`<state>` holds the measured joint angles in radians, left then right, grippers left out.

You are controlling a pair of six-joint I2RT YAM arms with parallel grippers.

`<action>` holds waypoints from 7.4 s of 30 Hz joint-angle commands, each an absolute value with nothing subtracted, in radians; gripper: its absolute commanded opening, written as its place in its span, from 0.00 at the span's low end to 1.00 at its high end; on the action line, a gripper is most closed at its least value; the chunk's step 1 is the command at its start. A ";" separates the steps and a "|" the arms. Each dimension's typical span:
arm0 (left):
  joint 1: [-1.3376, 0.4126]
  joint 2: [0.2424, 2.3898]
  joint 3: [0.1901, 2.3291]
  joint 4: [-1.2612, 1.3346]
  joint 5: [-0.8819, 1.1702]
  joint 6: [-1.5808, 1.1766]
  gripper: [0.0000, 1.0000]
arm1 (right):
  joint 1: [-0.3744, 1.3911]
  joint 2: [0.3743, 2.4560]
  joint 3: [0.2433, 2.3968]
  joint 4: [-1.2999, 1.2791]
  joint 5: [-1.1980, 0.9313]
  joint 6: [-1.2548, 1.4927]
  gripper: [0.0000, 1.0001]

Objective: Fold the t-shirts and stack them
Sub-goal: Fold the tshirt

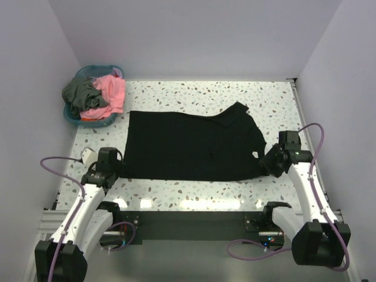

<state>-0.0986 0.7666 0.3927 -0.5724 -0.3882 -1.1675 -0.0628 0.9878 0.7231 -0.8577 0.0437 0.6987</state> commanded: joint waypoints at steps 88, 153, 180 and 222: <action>-0.097 2.217 1.631 -0.307 -0.443 -0.684 0.00 | 0.011 2.238 1.839 -0.371 0.064 0.287 0.45; -0.086 1.988 1.427 -0.097 -0.362 -0.609 0.00 | 0.028 1.856 1.562 -0.396 0.017 0.485 0.00; -0.083 1.740 1.180 -0.164 -0.417 -0.607 0.00 | 0.029 1.220 0.994 -0.434 -0.040 0.661 0.00; -0.166 1.258 0.679 -0.173 -0.367 -0.804 0.37 | 0.332 0.933 0.813 -0.623 0.171 0.586 0.36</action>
